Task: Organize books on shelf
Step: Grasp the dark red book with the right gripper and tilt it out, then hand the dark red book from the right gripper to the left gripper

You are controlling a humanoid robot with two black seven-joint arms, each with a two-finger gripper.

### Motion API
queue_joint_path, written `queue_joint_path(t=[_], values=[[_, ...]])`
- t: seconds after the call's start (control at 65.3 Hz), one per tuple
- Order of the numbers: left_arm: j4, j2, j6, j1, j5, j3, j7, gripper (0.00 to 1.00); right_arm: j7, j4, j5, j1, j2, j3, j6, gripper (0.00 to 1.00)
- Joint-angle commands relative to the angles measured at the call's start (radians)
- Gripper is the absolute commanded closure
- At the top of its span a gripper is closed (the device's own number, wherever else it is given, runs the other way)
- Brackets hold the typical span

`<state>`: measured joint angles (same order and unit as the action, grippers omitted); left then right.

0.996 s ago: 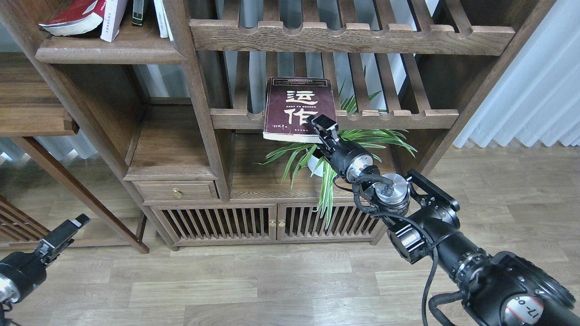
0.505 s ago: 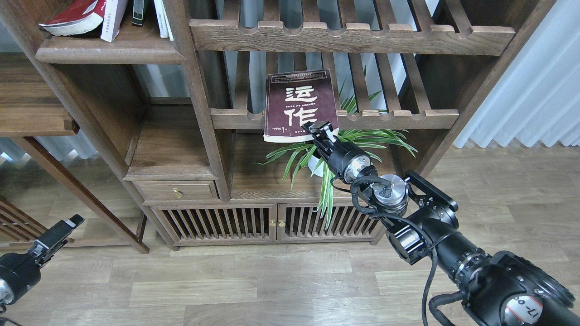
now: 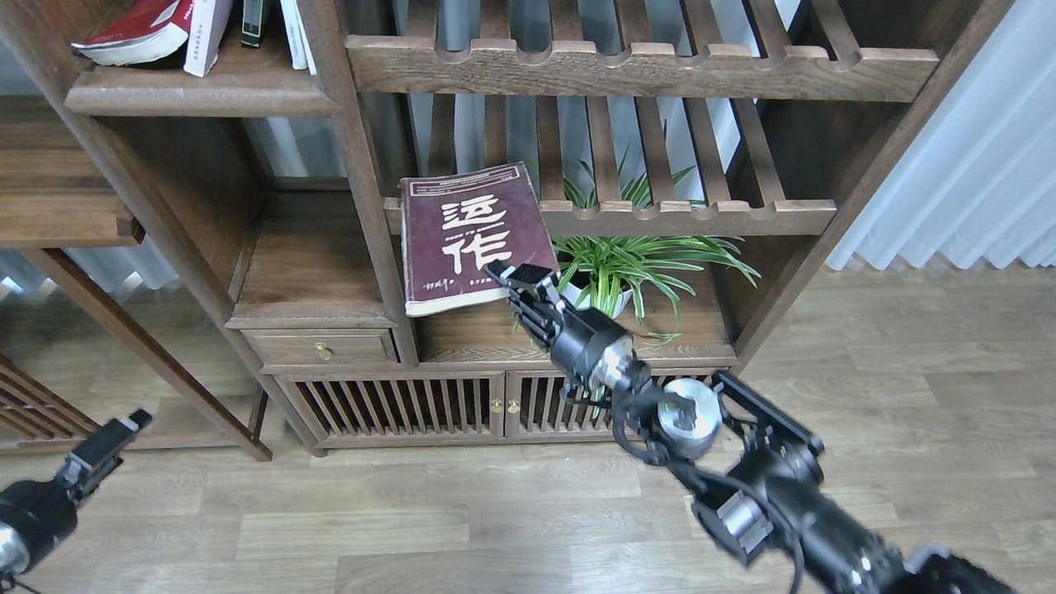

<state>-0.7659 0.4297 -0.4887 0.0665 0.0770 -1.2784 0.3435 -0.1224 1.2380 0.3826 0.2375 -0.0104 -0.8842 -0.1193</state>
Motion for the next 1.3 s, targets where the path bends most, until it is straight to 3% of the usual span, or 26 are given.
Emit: queue_joint_path(t=[0.0, 0.061, 0.214, 0.337, 0.505, 1.088, 1.287], values=[[-0.021, -0.046, 0.0, 0.018, 0.114, 0.022, 0.003, 0.0, -0.026, 0.069, -0.01, -0.128, -0.039, -0.022, -0.034, 0.94], [-0.03, -0.065, 0.0, 0.039, 0.194, 0.039, 0.005, 0.0, -0.055, 0.072, -0.028, -0.171, -0.04, -0.033, -0.062, 0.94], [-0.09, -0.063, 0.0, 0.07, 0.482, 0.215, 0.017, 0.0, -0.203, 0.066, -0.106, -0.294, -0.031, -0.085, -0.167, 0.94], [-0.154, -0.058, 0.0, 0.099, 0.599, 0.333, 0.051, 0.0, -0.267, 0.043, -0.108, -0.342, -0.029, -0.108, -0.242, 0.92], [-0.205, -0.068, 0.0, 0.125, 0.613, 0.413, 0.052, 0.0, -0.321, 0.015, -0.108, -0.357, -0.026, -0.102, -0.362, 0.91], [-0.256, -0.104, 0.0, 0.154, 0.613, 0.479, 0.051, 0.01, -0.344, -0.026, -0.143, -0.398, 0.01, -0.119, -0.369, 0.9], [-0.256, -0.184, 0.0, 0.162, 0.604, 0.499, 0.045, 0.1, -0.344, -0.045, -0.209, -0.418, 0.01, -0.119, -0.369, 0.89]])
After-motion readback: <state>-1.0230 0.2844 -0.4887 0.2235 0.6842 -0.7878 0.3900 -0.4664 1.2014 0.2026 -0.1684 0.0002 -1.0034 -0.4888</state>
